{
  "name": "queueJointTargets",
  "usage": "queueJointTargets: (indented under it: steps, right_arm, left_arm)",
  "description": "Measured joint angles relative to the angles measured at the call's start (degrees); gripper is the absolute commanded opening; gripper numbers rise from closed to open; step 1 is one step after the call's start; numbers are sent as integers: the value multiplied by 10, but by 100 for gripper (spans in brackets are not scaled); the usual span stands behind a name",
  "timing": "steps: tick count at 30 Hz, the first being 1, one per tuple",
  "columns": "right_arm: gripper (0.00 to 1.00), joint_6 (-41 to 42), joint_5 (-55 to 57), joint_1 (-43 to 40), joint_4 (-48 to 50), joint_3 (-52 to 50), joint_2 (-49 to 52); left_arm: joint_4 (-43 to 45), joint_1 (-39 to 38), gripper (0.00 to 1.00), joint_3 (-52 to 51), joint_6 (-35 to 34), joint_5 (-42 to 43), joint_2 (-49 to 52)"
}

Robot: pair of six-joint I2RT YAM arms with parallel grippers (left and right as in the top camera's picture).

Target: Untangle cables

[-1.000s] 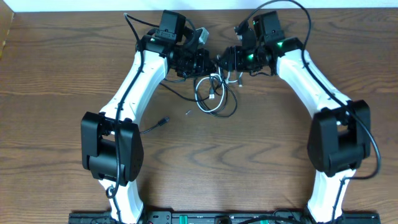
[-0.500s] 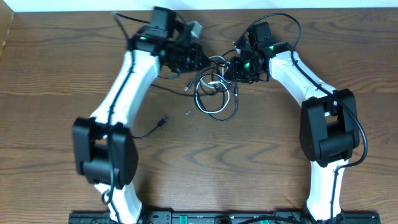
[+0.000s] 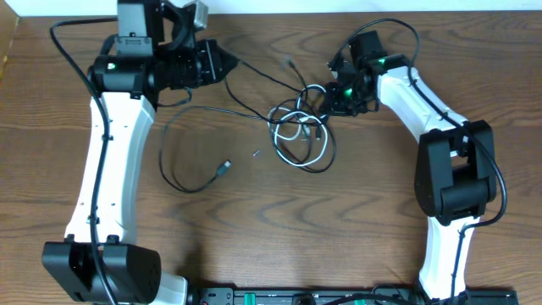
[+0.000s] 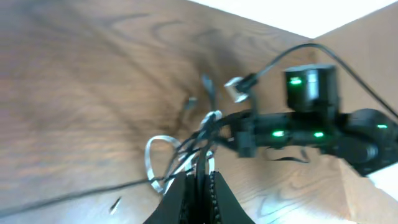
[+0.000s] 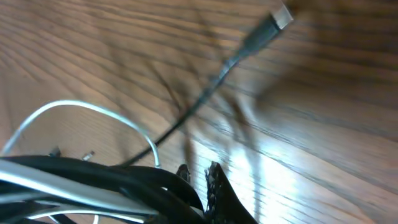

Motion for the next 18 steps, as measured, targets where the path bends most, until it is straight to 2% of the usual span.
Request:
queueJointTargets:
  steps: [13, 18]
  right_arm:
    - [1, -79, 43, -124, -84, 0, -68]
    - [1, -128, -12, -151, -97, 0, -88]
  left_arm:
    - [-58, 100, 7, 1, 13, -85, -10]
    - [-81, 131, 7, 1, 13, -105, -10]
